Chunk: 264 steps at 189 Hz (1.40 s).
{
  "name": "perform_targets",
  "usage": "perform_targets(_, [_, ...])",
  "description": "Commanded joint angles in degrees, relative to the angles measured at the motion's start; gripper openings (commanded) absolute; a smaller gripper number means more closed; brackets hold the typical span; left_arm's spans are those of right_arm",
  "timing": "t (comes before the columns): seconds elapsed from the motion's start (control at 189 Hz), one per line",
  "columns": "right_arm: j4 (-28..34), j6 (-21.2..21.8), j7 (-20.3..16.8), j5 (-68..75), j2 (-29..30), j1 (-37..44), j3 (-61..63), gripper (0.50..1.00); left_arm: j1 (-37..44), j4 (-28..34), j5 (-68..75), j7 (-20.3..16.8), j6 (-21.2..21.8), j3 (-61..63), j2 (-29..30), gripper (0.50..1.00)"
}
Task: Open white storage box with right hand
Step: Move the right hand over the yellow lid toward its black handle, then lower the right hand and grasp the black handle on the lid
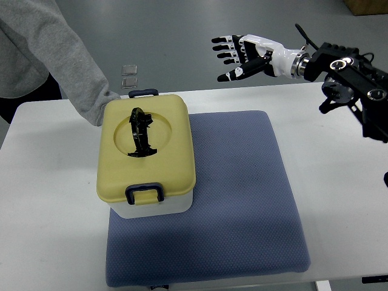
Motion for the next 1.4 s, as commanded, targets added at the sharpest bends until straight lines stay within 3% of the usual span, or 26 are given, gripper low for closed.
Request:
perform_targets(0.0, [4.1,4.0,0.1,-11.7,-3.3,4.9,-5.7,0.934,-0.1,-0.3,0.0,0.0,0.0,0.0,0.0,1.000])
perform_targets(0.138, [8.7,4.0,0.1,-18.7,-5.2,9.6,-10.8,0.934,-0.1,-1.0,0.0,0.0,0.0,0.1,0.0,1.000])
perform_targets(0.498, [16.9,4.0,0.1,-29.1,-3.7,16.2,-15.0,0.934,-0.1,-1.4,0.0,0.0,0.0,0.1,0.0,1.000])
perform_targets(0.615, [19.6,-3.6,0.2,-30.6,-1.4,16.2,-15.7,0.934,-0.1,-1.4,0.0,0.0,0.0,0.1,0.0,1.000])
perform_targets(0.864, [22.4,-13.3,0.7,-32.5,1.8,14.3,-15.8,0.934,-0.2,-2.0,0.0,0.0,0.1,0.1,0.0,1.000])
perform_targets(1.113, [26.6,-15.1,3.9,-32.5,1.7,11.5,-15.7,0.934,-0.1,-2.5,-0.1,0.0,0.2,0.1,0.0,1.000])
perform_targets(1.394, [27.1,-17.8,4.1,-34.8,2.8,8.5,-15.7,0.934,-0.1,-2.4,0.0,0.0,0.0,0.1,0.0,1.000])
